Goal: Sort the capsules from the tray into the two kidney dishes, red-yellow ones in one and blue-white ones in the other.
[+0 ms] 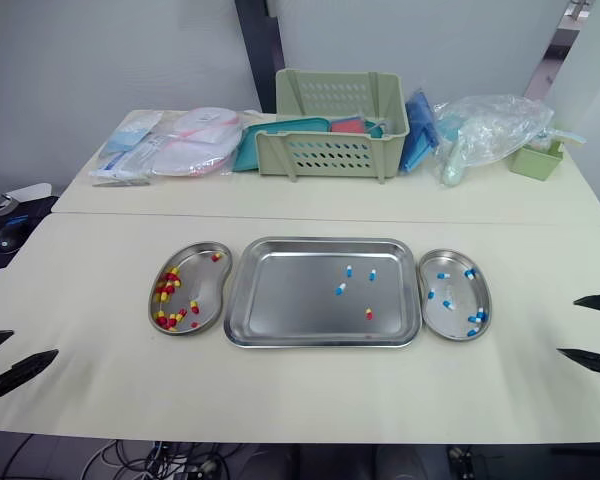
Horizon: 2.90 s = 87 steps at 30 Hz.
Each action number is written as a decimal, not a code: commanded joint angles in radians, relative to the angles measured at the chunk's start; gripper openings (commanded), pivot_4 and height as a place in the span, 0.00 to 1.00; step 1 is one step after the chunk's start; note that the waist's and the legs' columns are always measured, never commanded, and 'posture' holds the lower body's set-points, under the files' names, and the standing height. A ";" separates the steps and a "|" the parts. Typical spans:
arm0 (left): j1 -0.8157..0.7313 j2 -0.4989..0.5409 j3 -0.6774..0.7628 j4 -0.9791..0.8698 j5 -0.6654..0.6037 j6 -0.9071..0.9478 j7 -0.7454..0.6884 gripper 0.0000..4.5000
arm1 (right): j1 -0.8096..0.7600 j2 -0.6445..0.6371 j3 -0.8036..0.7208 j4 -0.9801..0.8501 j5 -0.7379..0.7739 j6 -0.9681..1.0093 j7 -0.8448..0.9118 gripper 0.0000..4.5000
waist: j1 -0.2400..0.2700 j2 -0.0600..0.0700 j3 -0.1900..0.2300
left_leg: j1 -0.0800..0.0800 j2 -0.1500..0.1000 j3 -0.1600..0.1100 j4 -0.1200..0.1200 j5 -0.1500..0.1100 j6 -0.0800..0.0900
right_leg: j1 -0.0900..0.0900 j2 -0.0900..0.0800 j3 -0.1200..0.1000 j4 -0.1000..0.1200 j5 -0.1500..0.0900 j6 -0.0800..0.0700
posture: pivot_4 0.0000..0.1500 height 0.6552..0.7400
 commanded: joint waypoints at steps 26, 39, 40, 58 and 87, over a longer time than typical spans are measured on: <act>-0.014 -0.473 -0.412 -0.710 -0.126 -0.071 0.051 1.00 | 0.167 0.129 -0.101 -0.159 0.013 0.013 -0.061 0.99 | 0.009 0.001 -0.001 | 0.006 0.000 0.000 0.002 0.000 0.000 | 0.009 0.000 0.000 -0.001 0.000 0.001 | 1.00 1.00; -0.015 -0.470 -0.441 -0.662 -0.105 -0.135 0.027 1.00 | 0.195 0.178 -0.133 -0.218 0.036 0.088 -0.111 0.99 | 0.011 0.001 -0.001 | 0.006 0.000 0.000 0.002 0.000 0.000 | 0.009 0.000 0.000 -0.002 0.000 0.001 | 1.00 1.00; -0.017 -0.467 -0.442 -0.659 -0.104 -0.137 0.024 1.00 | 0.193 0.180 -0.137 -0.222 0.042 0.095 -0.114 0.99 | 0.011 0.001 -0.001 | 0.006 0.000 0.000 0.002 0.000 0.000 | 0.009 0.000 0.000 -0.002 0.000 0.001 | 1.00 1.00; -0.077 -0.503 -0.483 -0.595 -0.100 -0.217 0.025 1.00 | 0.244 0.260 -0.173 -0.382 0.087 0.177 -0.170 0.99 | 0.012 0.001 -0.001 | 0.006 -0.001 0.000 0.002 0.000 0.000 | 0.009 0.000 0.000 -0.002 0.000 0.001 | 1.00 1.00; -0.089 -0.565 -0.501 -0.534 -0.118 -0.325 -0.015 1.00 | 0.235 0.291 -0.181 -0.504 0.130 0.222 -0.221 0.99 | 0.012 0.001 -0.001 | 0.006 -0.001 0.000 0.002 0.000 0.000 | 0.009 0.000 0.000 -0.002 0.000 0.001 | 1.00 1.00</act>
